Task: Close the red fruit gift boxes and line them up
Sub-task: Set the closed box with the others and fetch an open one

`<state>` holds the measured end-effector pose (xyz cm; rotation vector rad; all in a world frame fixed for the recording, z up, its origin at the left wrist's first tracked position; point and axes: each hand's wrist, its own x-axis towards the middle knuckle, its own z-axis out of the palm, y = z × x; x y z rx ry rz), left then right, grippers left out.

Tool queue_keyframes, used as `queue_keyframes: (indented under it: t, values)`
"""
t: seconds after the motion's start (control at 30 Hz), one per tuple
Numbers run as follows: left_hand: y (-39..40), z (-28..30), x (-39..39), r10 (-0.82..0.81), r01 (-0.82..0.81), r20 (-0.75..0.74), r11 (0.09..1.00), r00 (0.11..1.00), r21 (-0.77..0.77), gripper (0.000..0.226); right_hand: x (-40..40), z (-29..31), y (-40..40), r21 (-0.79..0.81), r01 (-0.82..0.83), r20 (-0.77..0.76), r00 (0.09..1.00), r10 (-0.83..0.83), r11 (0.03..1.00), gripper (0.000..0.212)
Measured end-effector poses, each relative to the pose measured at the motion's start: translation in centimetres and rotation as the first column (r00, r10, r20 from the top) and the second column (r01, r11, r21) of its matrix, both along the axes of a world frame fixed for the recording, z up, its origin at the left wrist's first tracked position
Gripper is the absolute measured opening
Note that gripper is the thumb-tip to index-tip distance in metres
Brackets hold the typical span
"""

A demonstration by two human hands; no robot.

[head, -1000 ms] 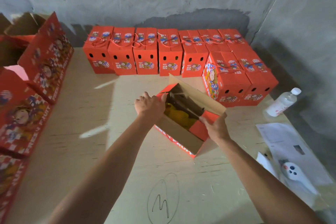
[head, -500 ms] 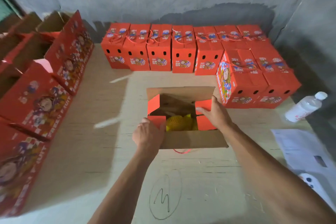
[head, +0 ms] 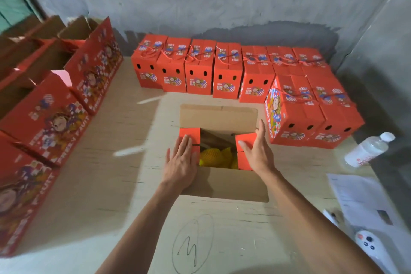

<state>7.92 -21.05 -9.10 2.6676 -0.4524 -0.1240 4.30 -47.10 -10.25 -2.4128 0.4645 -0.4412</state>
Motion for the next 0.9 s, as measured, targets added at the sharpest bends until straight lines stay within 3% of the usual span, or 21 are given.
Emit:
queue_keyframes:
  t: [0.17,0.3,0.43,0.63,0.8,0.9]
  values:
    - [-1.0,0.4,1.0,0.023,-0.022,0.087,1.000,0.996,-0.011,0.038,0.1,0.2,-0.2,0.051,-0.017,-0.002,1.000,0.017,0.999,0.093]
    - [-1.6,0.1,1.2,0.129,-0.115,0.127,0.987,0.983,-0.116,0.034,0.1,0.1,-0.5,0.137,-0.011,0.010,1.000,0.009,0.991,0.088]
    - [-1.8,-0.2,1.5,0.231,-0.199,0.139,0.956,0.963,-0.214,0.028,0.1,0.1,-0.5,0.195,0.065,0.052,0.996,-0.077,0.979,0.069]
    - [-1.8,-0.3,1.4,0.182,-0.135,0.235,0.970,0.955,-0.203,0.004,-0.2,1.0,-0.4,0.327,0.037,0.087,0.994,-0.069,0.944,0.074]
    - [-1.4,-0.5,1.2,0.168,-0.103,0.254,0.963,0.952,-0.251,0.006,-0.1,1.3,-0.6,0.369,0.020,0.082,0.995,-0.053,0.929,0.075]
    - [-1.1,-0.6,1.2,0.259,-0.167,0.193,0.903,0.946,-0.395,0.015,-0.7,1.2,-1.1,0.384,-0.022,0.079,0.997,-0.010,0.923,0.067]
